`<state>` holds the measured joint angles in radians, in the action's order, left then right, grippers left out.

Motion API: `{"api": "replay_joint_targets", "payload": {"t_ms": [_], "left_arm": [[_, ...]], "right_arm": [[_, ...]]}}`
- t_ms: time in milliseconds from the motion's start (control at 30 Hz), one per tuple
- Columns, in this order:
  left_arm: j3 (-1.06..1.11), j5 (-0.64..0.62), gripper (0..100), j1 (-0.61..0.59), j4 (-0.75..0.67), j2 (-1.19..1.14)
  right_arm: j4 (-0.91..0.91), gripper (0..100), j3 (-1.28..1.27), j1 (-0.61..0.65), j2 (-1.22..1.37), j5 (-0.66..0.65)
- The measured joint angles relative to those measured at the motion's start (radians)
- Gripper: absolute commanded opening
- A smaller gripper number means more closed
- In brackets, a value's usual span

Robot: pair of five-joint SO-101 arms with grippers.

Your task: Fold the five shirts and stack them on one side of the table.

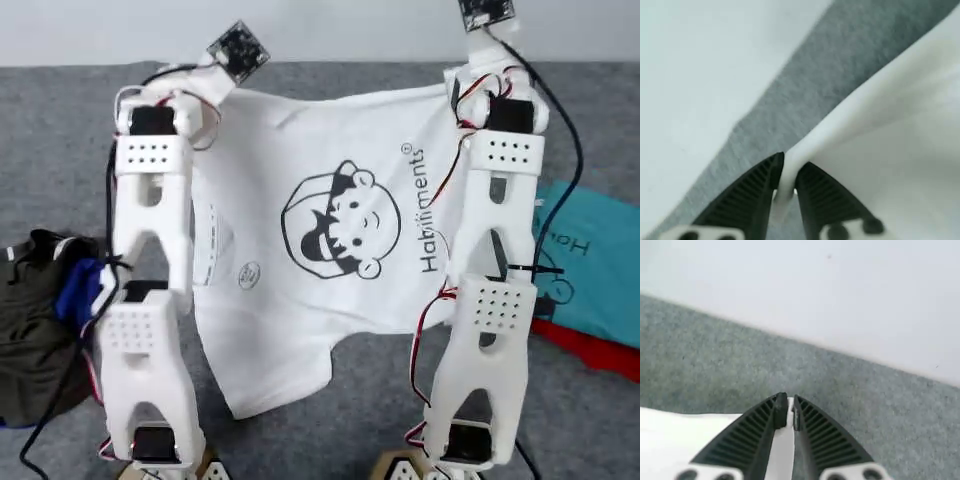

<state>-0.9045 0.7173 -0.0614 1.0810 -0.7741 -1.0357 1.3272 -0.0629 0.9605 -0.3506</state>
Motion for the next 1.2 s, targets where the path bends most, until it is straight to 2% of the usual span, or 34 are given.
{"api": "replay_joint_targets", "payload": {"t_ms": [200, 367, 533, 667, 833, 1067, 1200], "left_arm": [[-0.437, 0.0, 0, 0.034, 0.301, -0.206], [-0.635, 0.043, 0, 0.057, 0.609, -0.247], [-0.624, 0.06, 0, 0.051, 0.647, -0.236], [-0.448, 0.069, 0, 0.054, 0.649, -0.124], [-0.057, 0.13, 0, 0.095, 0.651, 0.14], [0.539, 0.149, 0, 0.201, 0.649, 0.569], [0.809, 0.15, 0, 0.269, 0.649, 0.77]], "right_arm": [[-0.038, 0.9, 0.032, 0.0, 0.058, -0.046], [-0.203, 0.9, 0.043, -0.002, 0.06, -0.095], [-0.394, 0.9, 0.123, -0.012, 0.058, -0.097], [-0.542, 0.9, 0.196, -0.021, 0.058, -0.101], [-0.701, 0.9, 0.278, -0.021, 0.058, -0.101], [-0.721, 0.9, 0.288, -0.06, 0.058, -0.104], [-0.721, 0.9, 0.288, -0.1, 0.058, -0.104]]}}
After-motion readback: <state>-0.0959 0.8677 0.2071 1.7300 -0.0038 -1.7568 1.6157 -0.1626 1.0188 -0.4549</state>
